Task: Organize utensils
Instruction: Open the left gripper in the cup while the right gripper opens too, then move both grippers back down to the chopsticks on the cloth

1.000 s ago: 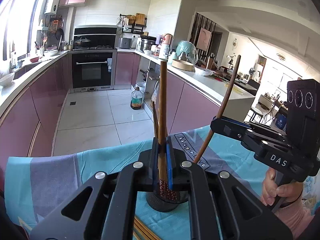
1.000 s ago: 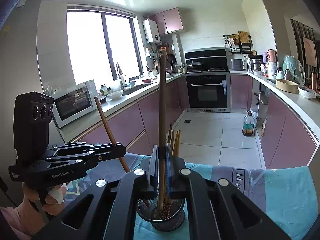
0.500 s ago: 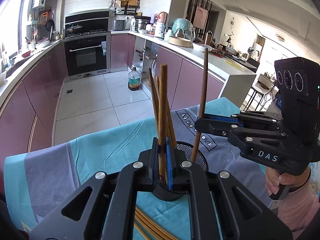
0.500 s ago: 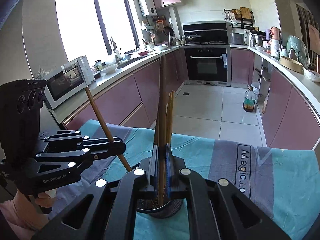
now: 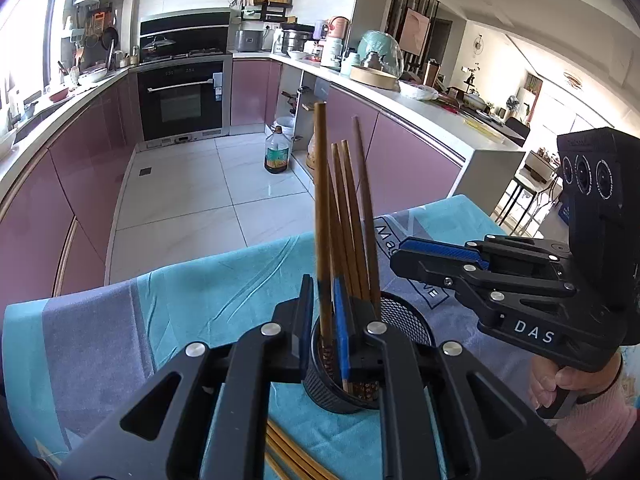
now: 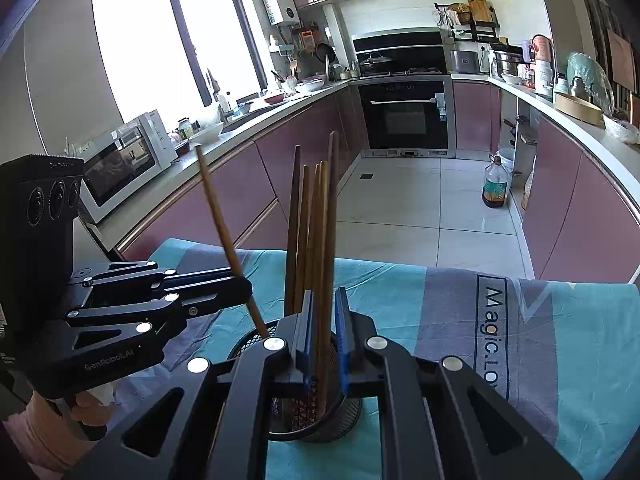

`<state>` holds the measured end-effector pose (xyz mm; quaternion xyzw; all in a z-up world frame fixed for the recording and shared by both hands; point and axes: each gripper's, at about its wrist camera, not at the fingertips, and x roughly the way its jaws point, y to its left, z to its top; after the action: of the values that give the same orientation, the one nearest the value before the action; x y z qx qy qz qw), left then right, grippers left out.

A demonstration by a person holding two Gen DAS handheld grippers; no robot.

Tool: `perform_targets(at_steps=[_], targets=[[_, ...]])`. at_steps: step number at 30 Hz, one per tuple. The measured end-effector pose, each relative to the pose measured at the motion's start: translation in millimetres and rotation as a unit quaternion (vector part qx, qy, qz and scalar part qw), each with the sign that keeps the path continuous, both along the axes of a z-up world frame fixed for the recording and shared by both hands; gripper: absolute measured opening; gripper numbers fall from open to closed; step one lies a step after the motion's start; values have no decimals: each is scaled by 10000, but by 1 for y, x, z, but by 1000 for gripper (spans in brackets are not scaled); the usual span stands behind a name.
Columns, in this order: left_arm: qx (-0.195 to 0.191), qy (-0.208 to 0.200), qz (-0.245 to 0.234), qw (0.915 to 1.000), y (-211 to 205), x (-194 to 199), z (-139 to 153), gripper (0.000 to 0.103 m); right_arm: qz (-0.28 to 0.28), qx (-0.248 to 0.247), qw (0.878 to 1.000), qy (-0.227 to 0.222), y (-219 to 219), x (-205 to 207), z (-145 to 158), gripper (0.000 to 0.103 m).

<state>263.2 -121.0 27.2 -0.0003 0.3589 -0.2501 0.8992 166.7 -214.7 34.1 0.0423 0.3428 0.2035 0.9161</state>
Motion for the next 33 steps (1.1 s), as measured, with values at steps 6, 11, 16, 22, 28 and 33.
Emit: perform_targets(at_steps=[6,11,16,22,28,33], targets=[[-168,17,148,9997,10,-3,-8,20,-23,118,9999,-90,-4,-9,-1,22],[-287,-15,239,9993,22,-13,-15,23,-17,194,9997,-132,-4,-18,-2,30],[-288,-191,346,9988,32,-32,-16,28,68,185,9995,-251,-1,-34,-1,33],[-339,-528,537,9966,51,-60,-12,37,364,276,9981,-423,5,-60,5,40],[-215,-563,777,9952,74,-89,-28,48,707,279,9962,-430,12,-85,0,42],[-51,-155,901,9958,87,-106,-67,51,889,162,9959,-103,26,-94,-26,44]])
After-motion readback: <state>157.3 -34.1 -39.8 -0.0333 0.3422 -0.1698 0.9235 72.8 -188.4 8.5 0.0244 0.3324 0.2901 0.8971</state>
